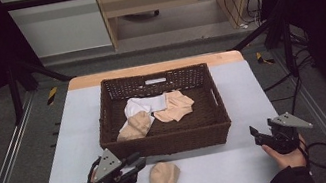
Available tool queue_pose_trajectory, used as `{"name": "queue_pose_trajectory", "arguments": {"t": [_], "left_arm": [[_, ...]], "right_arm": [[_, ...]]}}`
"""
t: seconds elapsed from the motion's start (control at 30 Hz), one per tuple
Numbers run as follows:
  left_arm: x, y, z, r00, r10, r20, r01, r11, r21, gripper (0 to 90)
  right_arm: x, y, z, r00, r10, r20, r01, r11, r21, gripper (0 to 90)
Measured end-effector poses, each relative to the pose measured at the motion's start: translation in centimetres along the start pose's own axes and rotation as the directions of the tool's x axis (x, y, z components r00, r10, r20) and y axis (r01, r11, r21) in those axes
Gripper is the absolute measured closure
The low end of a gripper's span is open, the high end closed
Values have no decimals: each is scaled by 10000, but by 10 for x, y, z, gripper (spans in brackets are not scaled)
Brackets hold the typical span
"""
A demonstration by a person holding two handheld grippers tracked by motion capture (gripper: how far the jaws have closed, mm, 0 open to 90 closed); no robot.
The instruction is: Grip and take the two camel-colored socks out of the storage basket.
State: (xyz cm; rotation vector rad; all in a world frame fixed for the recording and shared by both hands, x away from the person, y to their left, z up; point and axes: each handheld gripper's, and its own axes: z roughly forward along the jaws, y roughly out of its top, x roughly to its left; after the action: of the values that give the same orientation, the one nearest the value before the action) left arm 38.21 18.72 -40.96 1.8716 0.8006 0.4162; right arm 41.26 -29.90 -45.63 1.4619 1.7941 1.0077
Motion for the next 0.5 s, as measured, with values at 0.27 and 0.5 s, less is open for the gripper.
{"name": "queue_pose_trajectory", "arguments": {"t": [0.27, 0.5], "left_arm": [[9, 35, -11, 9981, -67, -619, 14, 9963, -861, 604], [25, 77, 7, 9935, -77, -1135, -48, 9940, -1096, 584]], "right_arm": [[1, 1, 1, 10000, -22, 42, 22, 10000, 29, 296], [0, 2, 1, 10000, 61, 32, -61, 10000, -13, 297]]}}
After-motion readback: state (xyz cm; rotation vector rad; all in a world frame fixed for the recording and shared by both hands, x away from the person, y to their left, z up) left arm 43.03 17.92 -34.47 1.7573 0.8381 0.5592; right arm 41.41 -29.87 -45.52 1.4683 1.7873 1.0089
